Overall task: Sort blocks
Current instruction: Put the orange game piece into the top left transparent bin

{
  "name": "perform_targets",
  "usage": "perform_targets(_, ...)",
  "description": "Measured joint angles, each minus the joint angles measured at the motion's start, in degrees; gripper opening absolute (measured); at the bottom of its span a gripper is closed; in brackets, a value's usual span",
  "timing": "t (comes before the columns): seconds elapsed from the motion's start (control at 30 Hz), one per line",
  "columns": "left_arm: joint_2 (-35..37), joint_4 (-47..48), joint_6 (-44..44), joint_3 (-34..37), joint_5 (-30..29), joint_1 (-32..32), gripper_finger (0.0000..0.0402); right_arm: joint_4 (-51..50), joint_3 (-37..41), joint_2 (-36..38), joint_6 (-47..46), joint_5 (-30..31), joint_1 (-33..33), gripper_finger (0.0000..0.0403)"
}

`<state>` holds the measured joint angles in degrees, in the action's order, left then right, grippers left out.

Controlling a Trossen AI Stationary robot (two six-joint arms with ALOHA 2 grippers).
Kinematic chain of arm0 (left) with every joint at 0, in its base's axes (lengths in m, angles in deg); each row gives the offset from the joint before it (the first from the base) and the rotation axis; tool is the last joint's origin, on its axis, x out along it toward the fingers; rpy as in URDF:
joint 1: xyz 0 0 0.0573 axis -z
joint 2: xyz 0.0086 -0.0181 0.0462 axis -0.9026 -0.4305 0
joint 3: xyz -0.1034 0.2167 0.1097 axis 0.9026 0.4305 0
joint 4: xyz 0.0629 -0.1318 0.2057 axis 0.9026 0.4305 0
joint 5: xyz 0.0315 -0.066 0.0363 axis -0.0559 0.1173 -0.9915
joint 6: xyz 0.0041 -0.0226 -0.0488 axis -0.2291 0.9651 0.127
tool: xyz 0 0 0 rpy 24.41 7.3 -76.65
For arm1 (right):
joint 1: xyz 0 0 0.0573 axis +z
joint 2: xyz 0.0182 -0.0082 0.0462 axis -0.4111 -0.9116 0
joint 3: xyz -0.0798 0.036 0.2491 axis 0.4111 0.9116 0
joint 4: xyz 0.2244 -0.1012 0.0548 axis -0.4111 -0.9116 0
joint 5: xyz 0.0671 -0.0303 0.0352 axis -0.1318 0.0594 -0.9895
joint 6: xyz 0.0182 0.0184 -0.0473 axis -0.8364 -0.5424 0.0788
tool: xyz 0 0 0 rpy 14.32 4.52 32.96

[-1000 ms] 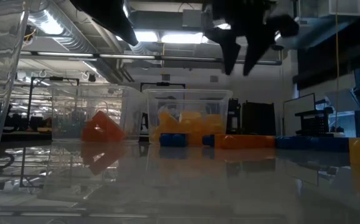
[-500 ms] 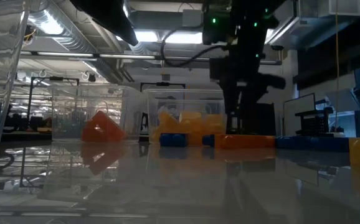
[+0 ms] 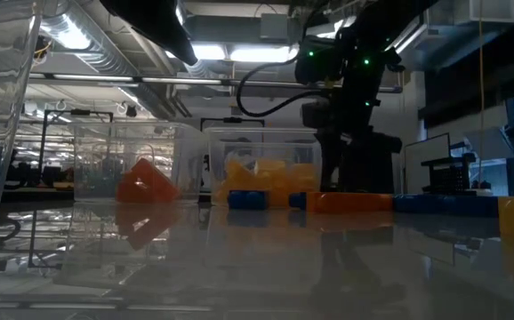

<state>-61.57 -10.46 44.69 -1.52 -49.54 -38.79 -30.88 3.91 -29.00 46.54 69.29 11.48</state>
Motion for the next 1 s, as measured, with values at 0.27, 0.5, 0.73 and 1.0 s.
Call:
perform_targets(0.27, 0.0, 0.0, 0.2, 0.0, 0.0, 0.0, 0.0132, 0.6, 0.0, -0.1, -0.2, -0.4, 0.0, 0.0202)
perform_targets(0.5, 0.0, 0.0, 0.3, 0.0, 0.0, 0.0, 0.0132, -5.7, -1.6, -0.3, -1.7, 2.5, 0.1, 0.0202)
perform_targets(0.73, 0.0, 0.1, 0.3, 0.0, 0.0, 0.0, 0.0132, -7.0, -2.5, -0.3, -4.7, -0.5, 0.1, 0.0202)
perform_targets(1.0, 0.0, 0.2, 0.2, 0.0, 0.0, 0.0, 0.0132, -6.7, 1.3, -0.5, -10.1, 5.8, 3.6, 0.0202)
